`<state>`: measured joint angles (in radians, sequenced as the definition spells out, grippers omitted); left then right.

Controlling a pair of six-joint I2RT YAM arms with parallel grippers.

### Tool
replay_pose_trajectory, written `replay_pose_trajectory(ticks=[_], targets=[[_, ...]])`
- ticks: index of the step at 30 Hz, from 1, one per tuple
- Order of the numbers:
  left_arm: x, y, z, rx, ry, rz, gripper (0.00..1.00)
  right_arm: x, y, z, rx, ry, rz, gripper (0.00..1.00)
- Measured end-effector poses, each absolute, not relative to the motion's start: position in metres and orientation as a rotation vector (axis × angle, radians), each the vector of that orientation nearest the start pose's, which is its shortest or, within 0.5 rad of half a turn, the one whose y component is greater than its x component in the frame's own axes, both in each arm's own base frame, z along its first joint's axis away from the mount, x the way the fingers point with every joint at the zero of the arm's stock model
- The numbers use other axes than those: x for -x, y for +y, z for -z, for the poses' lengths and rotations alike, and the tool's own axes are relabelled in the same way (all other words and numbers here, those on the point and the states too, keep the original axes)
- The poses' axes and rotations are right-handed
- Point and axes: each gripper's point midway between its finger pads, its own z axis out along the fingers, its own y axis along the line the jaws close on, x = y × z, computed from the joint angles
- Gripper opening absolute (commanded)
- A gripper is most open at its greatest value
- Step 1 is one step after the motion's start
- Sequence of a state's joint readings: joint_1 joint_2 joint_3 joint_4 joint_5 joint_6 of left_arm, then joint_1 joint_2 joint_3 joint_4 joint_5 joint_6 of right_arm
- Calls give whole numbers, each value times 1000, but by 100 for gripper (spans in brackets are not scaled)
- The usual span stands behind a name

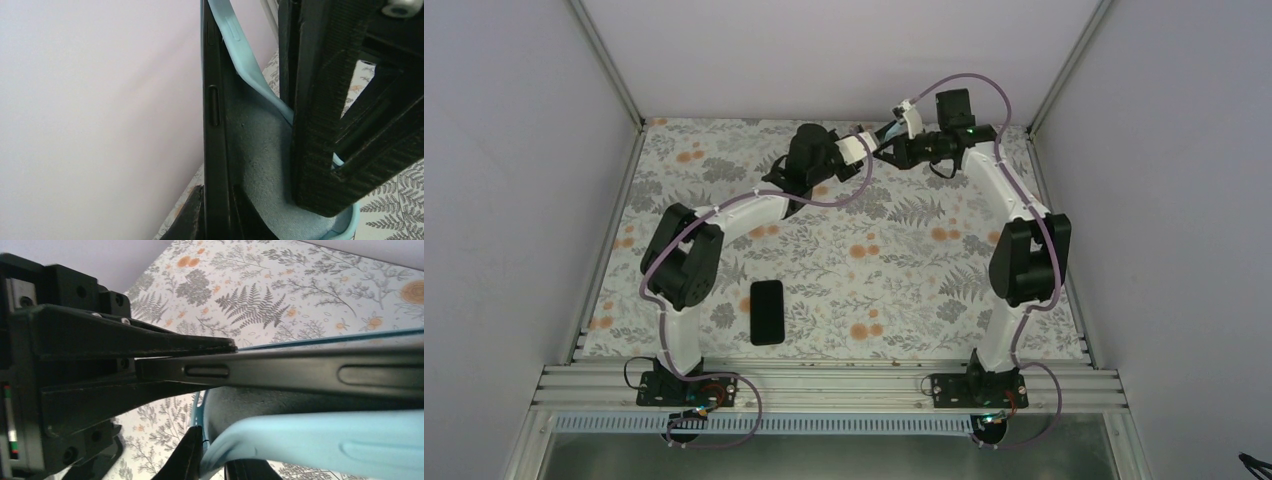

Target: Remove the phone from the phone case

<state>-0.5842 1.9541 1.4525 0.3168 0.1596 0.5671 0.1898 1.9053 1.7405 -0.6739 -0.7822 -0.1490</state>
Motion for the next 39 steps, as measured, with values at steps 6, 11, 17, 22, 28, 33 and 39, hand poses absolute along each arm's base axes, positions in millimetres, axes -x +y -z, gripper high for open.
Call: replay_pose_trajectory(ticks=[6,11,17,22,28,33,39], targets=[[-483,-348,-256,-1060,1384,156,2,-457,212,-241,741,2151,-851,4],[-507,-284,-284,-969,1397,20,2,-481,163,-230,622,2222,-520,3],[-550,-140,-303,-716,1528,-271,2,-515,42,-220,378,2277,-123,3],[-541,-149,-290,-754,1553,-261,2,-510,56,-215,419,2287,-161,3],[-533,-174,-284,-866,1519,-320,2,-498,86,-212,506,2321,-317,3],[-530,-163,-264,-957,1516,-532,2,-500,97,-185,544,2406,-436,3],[-513,-128,-195,-1128,1570,-813,2,-484,111,-122,540,2575,-657,3]])
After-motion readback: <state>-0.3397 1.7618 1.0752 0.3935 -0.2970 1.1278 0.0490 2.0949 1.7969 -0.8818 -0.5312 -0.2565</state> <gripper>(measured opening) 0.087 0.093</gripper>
